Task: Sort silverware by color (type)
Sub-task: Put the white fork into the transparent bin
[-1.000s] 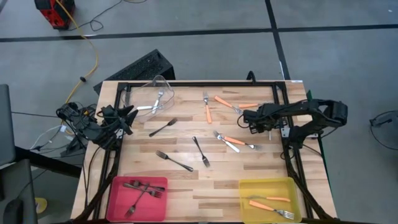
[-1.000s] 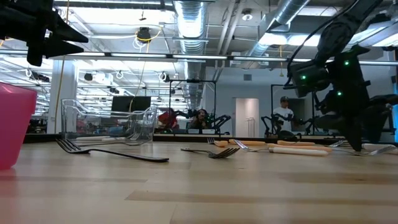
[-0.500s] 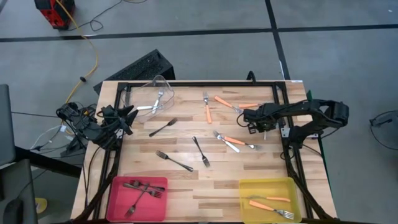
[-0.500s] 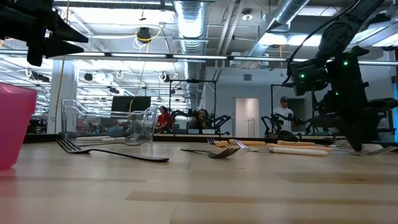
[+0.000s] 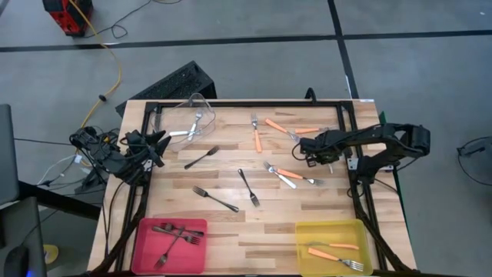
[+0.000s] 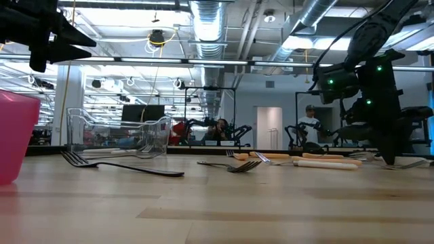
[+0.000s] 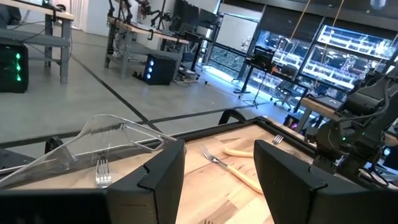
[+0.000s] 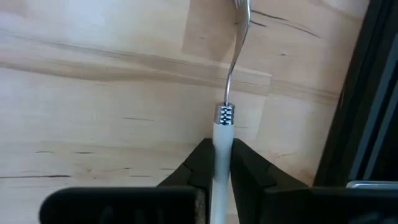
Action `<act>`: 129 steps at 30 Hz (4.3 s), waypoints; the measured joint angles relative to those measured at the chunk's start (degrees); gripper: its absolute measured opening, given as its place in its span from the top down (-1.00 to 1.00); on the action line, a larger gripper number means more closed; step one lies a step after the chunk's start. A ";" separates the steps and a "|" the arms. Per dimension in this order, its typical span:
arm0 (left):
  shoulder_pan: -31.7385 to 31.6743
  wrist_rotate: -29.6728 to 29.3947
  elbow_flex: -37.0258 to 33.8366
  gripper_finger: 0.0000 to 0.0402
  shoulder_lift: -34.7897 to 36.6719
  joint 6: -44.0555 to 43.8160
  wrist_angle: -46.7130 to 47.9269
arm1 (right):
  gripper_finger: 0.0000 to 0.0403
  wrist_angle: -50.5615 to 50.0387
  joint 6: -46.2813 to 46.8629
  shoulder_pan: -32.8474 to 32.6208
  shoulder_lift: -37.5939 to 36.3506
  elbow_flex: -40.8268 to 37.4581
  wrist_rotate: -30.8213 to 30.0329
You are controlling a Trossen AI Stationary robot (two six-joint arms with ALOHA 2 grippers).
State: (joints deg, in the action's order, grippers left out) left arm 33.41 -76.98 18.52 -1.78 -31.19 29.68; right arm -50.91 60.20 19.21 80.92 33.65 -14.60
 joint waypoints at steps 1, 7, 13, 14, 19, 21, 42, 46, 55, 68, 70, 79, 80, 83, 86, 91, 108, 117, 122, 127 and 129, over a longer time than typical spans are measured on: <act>0.00 0.01 0.00 0.11 0.00 -0.10 0.01 | 0.70 -0.30 0.08 -0.37 -0.11 0.33 -0.18; 0.00 0.03 0.00 0.11 0.00 -0.12 -0.01 | 0.71 -0.75 0.81 -1.66 -2.76 3.92 -1.56; -0.02 0.05 0.00 0.11 0.00 -0.12 -0.01 | 0.71 -0.42 -1.25 -1.94 -4.39 8.67 -4.97; 0.00 0.08 0.00 0.11 0.00 -0.12 -0.01 | 0.72 0.12 -2.21 -2.09 -4.39 9.61 -5.32; -0.02 0.06 0.00 0.11 0.00 -0.12 -0.01 | 0.72 6.94 -8.20 -2.87 -4.47 14.09 -8.02; 0.00 0.08 0.00 0.11 0.00 -0.12 -0.01 | 0.71 13.30 -11.83 -3.25 -4.47 15.03 -8.31; -0.02 -1.57 0.02 0.11 -0.02 -0.34 -0.03 | 0.70 82.13 -49.41 -4.24 10.59 21.96 2.10; 0.00 -1.87 0.03 0.11 -0.13 -0.50 0.05 | 0.70 86.66 -52.94 -4.48 17.57 28.61 7.06; 0.00 -1.40 0.02 0.11 -0.10 -1.34 0.40 | 0.69 86.73 -57.37 -4.33 32.46 48.05 18.44; 0.00 -0.60 0.02 0.11 -0.11 -1.41 0.42 | 0.69 88.14 -55.43 -1.17 47.69 68.36 31.14; -0.01 -0.60 0.02 0.11 -0.11 -1.47 0.43 | 0.69 88.13 -54.76 -1.02 48.95 69.64 31.29; 0.00 -0.36 0.02 0.11 -0.11 -1.61 0.45 | 0.69 93.60 -49.66 0.70 53.91 72.71 34.33; 0.00 -0.36 0.02 0.11 -0.11 -1.61 0.45 | 0.69 94.10 -49.61 0.89 54.49 72.71 34.35; 0.00 -0.36 0.02 0.11 -0.11 -1.61 0.45 | 0.69 96.22 -48.06 1.35 55.55 72.66 35.41; 0.00 -0.38 0.02 0.11 -0.11 -1.61 0.51 | 0.69 97.79 -46.88 1.85 56.14 72.81 35.79; -0.01 -0.38 0.02 0.11 -0.10 -1.63 0.87 | 0.69 99.54 -46.53 2.26 58.16 72.65 36.62; -0.02 -1.88 0.00 0.11 -0.11 -2.24 1.40 | 0.69 109.74 -42.44 3.27 62.02 73.11 38.59; -0.02 -1.76 0.00 0.11 -0.11 -2.28 1.43 | 0.70 83.87 -49.77 3.48 62.02 85.25 35.03; -0.01 -2.48 0.00 0.11 -0.11 -2.28 1.45 | 0.70 72.58 -49.54 3.51 61.97 90.16 32.30; 0.00 -2.06 0.00 0.11 -0.11 -2.28 1.50 | 0.70 64.07 -49.59 4.63 61.97 92.00 30.88; -0.01 -1.96 0.00 0.11 -0.11 -2.28 1.54 | 0.70 60.70 -49.59 5.09 61.97 92.57 30.85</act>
State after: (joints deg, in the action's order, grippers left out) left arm 33.40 -78.94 18.52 -1.89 -33.47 31.22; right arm 9.79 10.61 24.31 142.89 126.23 16.25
